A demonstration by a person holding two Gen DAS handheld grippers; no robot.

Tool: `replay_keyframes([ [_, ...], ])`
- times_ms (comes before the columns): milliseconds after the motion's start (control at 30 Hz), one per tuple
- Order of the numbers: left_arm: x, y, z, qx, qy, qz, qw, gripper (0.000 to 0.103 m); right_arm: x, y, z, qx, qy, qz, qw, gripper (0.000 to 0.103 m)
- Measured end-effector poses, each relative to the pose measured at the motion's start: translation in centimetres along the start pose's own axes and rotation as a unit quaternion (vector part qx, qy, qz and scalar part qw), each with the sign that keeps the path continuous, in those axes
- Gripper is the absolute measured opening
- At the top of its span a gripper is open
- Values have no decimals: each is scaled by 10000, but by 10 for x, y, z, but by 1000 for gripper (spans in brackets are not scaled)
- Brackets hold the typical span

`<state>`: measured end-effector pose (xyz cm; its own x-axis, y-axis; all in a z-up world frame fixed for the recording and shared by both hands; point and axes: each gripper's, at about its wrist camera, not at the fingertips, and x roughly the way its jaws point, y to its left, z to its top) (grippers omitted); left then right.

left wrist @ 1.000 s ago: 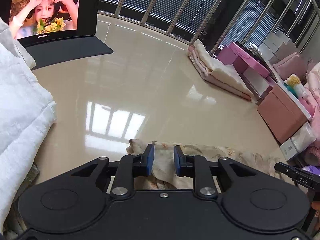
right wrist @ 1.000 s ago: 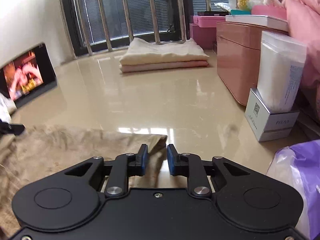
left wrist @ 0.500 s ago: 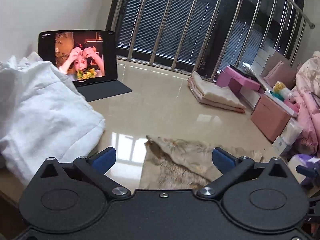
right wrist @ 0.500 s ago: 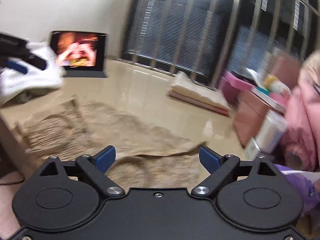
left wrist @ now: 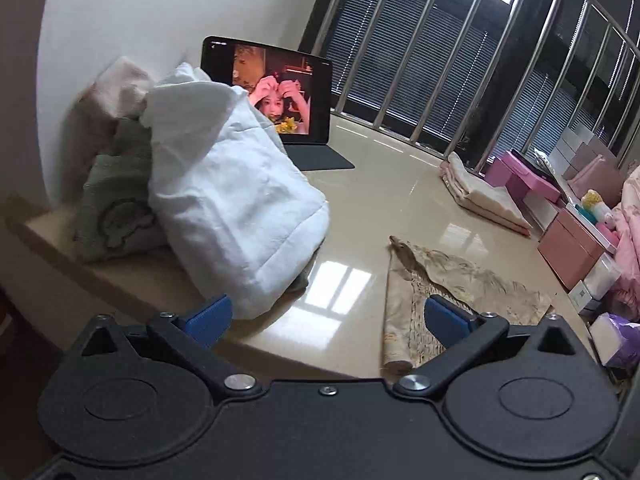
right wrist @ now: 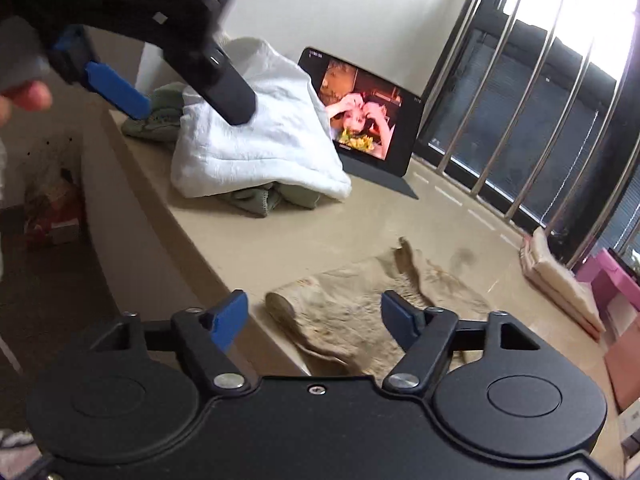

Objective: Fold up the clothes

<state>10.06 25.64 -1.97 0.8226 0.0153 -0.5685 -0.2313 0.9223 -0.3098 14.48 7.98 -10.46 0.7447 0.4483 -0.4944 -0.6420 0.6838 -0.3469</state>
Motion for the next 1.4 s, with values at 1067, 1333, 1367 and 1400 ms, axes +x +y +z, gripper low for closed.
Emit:
replay_keyframes([
  [1067, 183, -56, 54, -537, 1943, -919, 9751, 103, 4, -55, -24, 2214, 520, 387, 9730, 3],
  [1333, 243, -76, 66, -320, 2237, -501, 9728, 101, 1, -71, -32, 2433, 367, 684, 9668, 3],
  [1367, 245, -79, 67, -210, 2224, -524, 9733, 101, -1, -74, -33, 2476, 330, 710, 9657, 3],
  [1400, 248, -82, 67, -116, 2212, -546, 9736, 99, -3, -77, -34, 2511, 296, 731, 9647, 3],
])
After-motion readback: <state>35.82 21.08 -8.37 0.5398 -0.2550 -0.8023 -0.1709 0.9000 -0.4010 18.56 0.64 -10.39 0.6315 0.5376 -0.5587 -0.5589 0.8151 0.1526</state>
